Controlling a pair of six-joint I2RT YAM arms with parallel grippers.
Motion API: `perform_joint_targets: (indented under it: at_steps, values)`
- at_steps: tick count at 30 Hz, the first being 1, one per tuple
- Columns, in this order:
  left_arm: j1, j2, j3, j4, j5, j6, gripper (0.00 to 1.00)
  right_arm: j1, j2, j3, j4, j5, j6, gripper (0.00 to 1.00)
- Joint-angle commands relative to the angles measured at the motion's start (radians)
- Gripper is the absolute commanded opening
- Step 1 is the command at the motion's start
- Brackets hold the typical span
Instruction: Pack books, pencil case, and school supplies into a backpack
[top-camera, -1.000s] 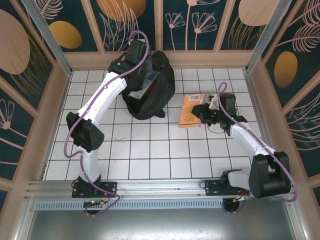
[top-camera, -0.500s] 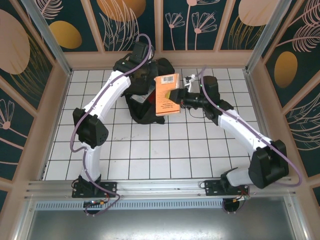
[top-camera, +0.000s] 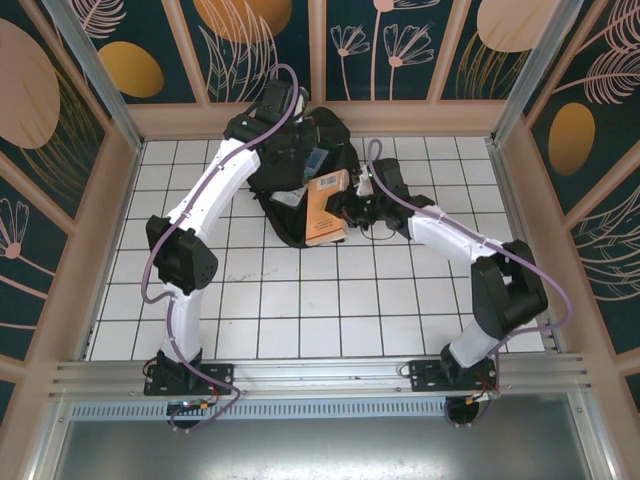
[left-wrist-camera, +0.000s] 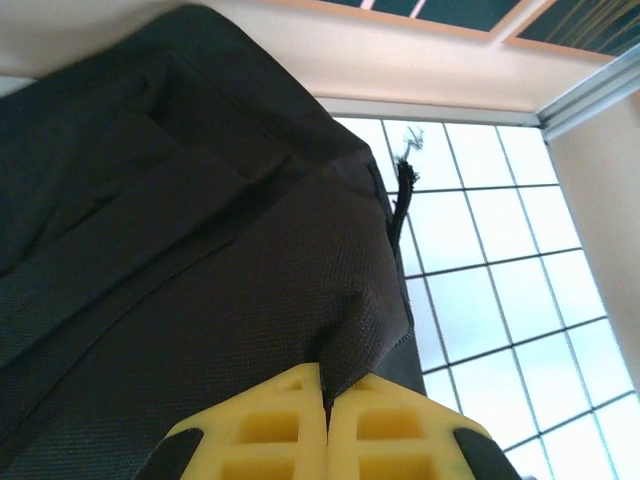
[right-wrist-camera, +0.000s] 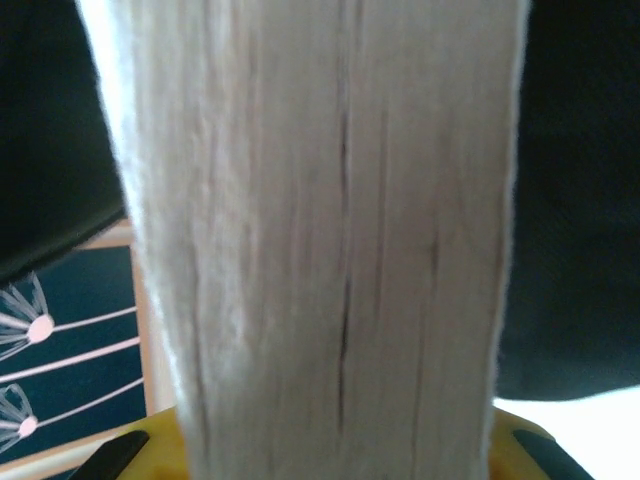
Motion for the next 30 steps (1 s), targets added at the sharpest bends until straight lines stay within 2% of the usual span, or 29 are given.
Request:
perform_joint_targets:
  at_steps: [1, 6, 16, 17, 20, 23, 27, 30]
  values:
    - [0.001, -0.04, -0.051, 0.136, 0.114, -0.081, 0.0, 0.019, 0.083, 0.114, -0.023, 0.037, -0.012, 0.0]
    - [0.001, -0.072, -0.187, 0.236, 0.184, -0.159, 0.0, 0.017, 0.231, 0.272, -0.005, 0.108, 0.059, 0.0]
    - [0.001, -0.078, -0.214, 0.266, 0.195, -0.183, 0.0, 0.016, 0.463, 0.458, 0.134, 0.293, 0.212, 0.0]
    - [0.001, -0.074, -0.214, 0.265, 0.194, -0.183, 0.0, 0.016, 0.472, 0.463, 0.165, 0.316, 0.213, 0.02]
    - [0.001, -0.065, -0.212, 0.263, 0.192, -0.177, 0.0, 0.018, 0.491, 0.471, 0.237, 0.366, 0.217, 0.24]
    - [0.002, -0.058, -0.205, 0.256, 0.171, -0.164, 0.0, 0.019, 0.499, 0.503, 0.23, 0.38, 0.183, 0.44]
    - [0.016, -0.045, -0.188, 0.238, 0.149, -0.148, 0.0, 0.027, 0.466, 0.529, 0.13, 0.393, 0.098, 0.56]
    - [0.028, -0.038, -0.189, 0.244, 0.145, -0.142, 0.0, 0.027, 0.427, 0.512, 0.081, 0.368, 0.053, 0.59]
